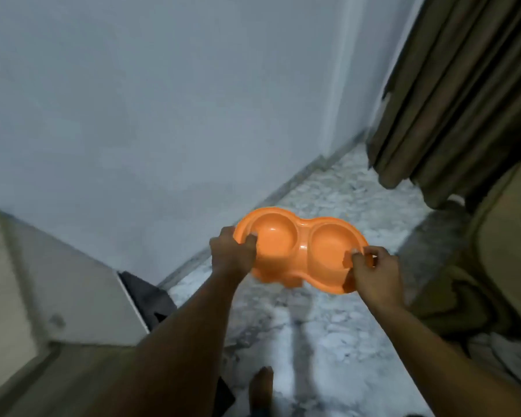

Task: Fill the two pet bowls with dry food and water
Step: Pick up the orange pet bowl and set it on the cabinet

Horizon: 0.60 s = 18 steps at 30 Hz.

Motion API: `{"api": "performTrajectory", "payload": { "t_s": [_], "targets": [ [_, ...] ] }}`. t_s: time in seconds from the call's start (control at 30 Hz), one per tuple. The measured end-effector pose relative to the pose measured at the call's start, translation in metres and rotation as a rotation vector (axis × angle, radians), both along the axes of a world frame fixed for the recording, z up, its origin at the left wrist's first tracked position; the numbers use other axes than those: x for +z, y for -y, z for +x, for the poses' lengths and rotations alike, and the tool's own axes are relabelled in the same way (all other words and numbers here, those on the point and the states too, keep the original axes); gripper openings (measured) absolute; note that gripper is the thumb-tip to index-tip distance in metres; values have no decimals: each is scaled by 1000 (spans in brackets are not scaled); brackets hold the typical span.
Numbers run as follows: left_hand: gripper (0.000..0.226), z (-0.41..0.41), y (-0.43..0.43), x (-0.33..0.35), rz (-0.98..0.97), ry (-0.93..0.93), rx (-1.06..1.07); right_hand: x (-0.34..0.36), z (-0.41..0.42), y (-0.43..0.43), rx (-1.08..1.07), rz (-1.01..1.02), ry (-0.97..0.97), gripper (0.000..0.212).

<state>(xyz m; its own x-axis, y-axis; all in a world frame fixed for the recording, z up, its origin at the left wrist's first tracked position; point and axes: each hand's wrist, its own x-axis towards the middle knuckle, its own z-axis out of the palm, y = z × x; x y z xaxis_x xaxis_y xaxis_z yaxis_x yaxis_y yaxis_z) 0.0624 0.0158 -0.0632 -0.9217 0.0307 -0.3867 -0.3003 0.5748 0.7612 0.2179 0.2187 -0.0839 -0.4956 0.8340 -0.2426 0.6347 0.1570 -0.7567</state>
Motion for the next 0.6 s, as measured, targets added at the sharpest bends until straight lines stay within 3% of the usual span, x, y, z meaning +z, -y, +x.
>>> {"api": "performTrajectory", "payload": {
  "t_s": [0.17, 0.27, 0.43, 0.6],
  "targets": [
    [46, 52, 95, 144, 111, -119, 192, 136, 2, 57, 243, 89, -153, 40],
    [47, 80, 169, 201, 141, -169, 296, 192, -6, 111, 393, 138, -230, 44],
    [54, 132, 310, 257, 125, -242, 493, 251, -19, 240, 620, 181, -318, 45],
    [31, 202, 462, 279, 138, -261, 682, 268, -15, 400, 835, 176, -330, 48]
  ]
}}
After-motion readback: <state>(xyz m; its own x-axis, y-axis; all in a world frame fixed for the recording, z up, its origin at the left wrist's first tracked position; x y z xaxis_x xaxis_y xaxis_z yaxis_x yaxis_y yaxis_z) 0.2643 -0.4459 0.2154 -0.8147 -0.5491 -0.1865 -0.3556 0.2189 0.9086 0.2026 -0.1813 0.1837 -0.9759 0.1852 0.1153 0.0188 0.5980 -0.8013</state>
